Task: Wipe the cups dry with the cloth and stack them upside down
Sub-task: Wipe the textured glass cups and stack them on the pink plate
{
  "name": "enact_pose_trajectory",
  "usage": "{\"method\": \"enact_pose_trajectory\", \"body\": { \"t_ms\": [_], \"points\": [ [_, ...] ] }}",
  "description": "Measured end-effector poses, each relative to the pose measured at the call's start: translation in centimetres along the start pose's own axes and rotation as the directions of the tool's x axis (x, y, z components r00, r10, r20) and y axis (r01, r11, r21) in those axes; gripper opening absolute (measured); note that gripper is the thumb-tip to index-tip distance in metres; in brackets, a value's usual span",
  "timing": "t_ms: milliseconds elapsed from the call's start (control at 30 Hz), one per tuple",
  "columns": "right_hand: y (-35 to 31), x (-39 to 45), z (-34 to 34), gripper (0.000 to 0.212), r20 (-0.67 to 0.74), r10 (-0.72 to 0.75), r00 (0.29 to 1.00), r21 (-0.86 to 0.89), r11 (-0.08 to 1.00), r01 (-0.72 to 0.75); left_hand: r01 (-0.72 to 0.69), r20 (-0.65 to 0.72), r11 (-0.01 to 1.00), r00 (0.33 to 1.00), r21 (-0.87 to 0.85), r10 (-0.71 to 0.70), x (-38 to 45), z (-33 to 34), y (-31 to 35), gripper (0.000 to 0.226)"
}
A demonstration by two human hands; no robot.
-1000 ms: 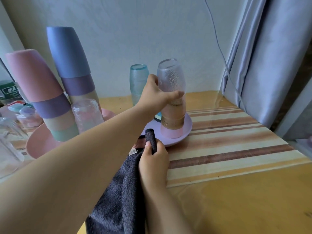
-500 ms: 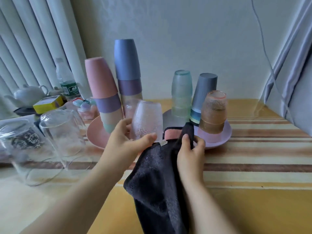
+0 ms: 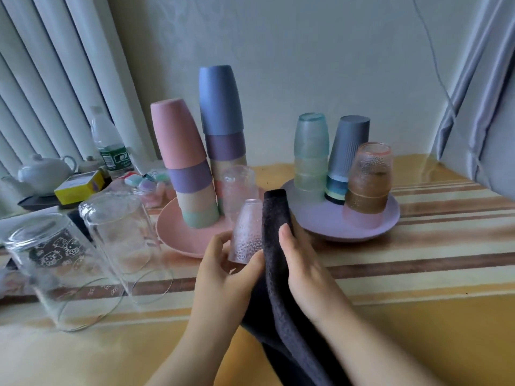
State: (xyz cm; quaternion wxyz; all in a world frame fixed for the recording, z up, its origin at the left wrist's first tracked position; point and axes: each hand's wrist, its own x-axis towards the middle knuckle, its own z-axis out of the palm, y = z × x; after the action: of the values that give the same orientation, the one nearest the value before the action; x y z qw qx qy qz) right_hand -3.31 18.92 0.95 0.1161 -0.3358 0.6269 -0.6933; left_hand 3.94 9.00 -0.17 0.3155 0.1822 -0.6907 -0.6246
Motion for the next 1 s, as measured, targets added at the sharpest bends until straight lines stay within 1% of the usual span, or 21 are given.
{"method": "enact_pose_trajectory", "body": {
  "t_ms": [67, 167, 267, 333, 433, 500, 567, 600, 633, 700, 767, 833, 900, 967, 1000],
  "points": [
    [-0.2, -0.5, 0.4, 0.043, 0.018, -0.038, 0.999, -0.054, 0.998, 0.039, -0.014, 0.015, 1.000, 1.000, -0.015, 0.014, 0.0, -0.1, 0.0, 0.051],
    [0.0, -0.8, 0.6, 0.043, 0.020, -0.069, 0.997, -0.076, 0.995, 0.070, -0.005, 0.051, 0.998, 0.999, -0.060, 0.008, -0.2, 0.0, 0.2, 0.047],
    [0.1, -0.8, 0.7, 0.047, -0.029, -0.130, 0.991, -0.118, 0.985, 0.125, 0.017, 0.161, 0.995, 0.987, -0.097, -0.001, -0.6, 0.0, 0.6, 0.037],
    [0.0, -0.7, 0.5, 0.045, -0.078, -0.149, 0.986, -0.104, 0.985, 0.141, 0.021, 0.233, 0.994, 0.972, -0.109, 0.005, -0.7, -0.1, 0.8, 0.037],
    [-0.7, -0.8, 0.3, 0.034, -0.135, -0.120, 0.984, -0.071, 0.991, 0.111, 0.044, 0.312, 0.992, 0.950, -0.118, -0.005, -0.6, -0.5, 0.7, 0.040],
    [-1.2, -0.8, 0.2, 0.034, -0.176, -0.088, 0.981, -0.040, 0.996, 0.082, 0.066, 0.368, 0.988, 0.930, -0.142, -0.010, -0.6, -0.7, 0.6, 0.047],
    [-1.6, -0.7, 0.0, 0.030, -0.202, -0.044, 0.978, -0.011, 0.999, 0.043, 0.109, 0.395, 0.974, 0.919, -0.197, -0.023, -0.6, -0.8, 0.4, 0.048],
    [-1.6, -0.7, -0.2, 0.028, -0.205, -0.009, 0.979, 0.008, 1.000, 0.011, 0.135, 0.403, 0.962, 0.915, -0.238, -0.028, -0.5, -0.8, 0.4, 0.048],
    [-1.6, -0.7, -0.4, 0.030, -0.192, 0.030, 0.981, 0.032, 0.999, -0.024, 0.159, 0.409, 0.946, 0.912, -0.283, -0.030, -0.5, -0.7, 0.3, 0.046],
    [-1.7, -0.7, -0.7, 0.049, -0.129, 0.129, 0.983, 0.080, 0.990, -0.119, 0.198, 0.411, 0.905, 0.911, -0.376, -0.028, -0.5, -0.7, 0.1, 0.043],
    [-1.6, -0.7, -0.9, 0.049, -0.078, 0.219, 0.972, 0.113, 0.971, -0.210, 0.230, 0.415, 0.877, 0.909, -0.422, -0.039, -0.3, -0.7, -0.1, 0.047],
    [-1.3, -0.7, -0.8, 0.042, -0.078, 0.232, 0.970, 0.092, 0.970, -0.225, 0.246, 0.400, 0.892, 0.913, -0.380, -0.082, 0.1, -1.0, -0.3, 0.058],
    [-1.0, -0.5, -0.5, 0.031, -0.080, 0.210, 0.974, 0.072, 0.976, -0.205, 0.250, 0.363, 0.920, 0.922, -0.303, -0.131, 0.5, -1.5, -0.4, 0.063],
    [-0.9, -0.4, -0.5, 0.029, -0.062, 0.164, 0.985, 0.060, 0.985, -0.160, 0.212, 0.323, 0.957, 0.936, -0.197, -0.140, 0.7, -1.8, -0.1, 0.060],
    [-0.9, -0.3, -0.7, 0.030, -0.085, 0.156, 0.984, 0.068, 0.986, -0.151, 0.179, 0.283, 0.968, 0.951, -0.174, -0.125, 0.8, -1.8, 0.0, 0.054]
  ]
}}
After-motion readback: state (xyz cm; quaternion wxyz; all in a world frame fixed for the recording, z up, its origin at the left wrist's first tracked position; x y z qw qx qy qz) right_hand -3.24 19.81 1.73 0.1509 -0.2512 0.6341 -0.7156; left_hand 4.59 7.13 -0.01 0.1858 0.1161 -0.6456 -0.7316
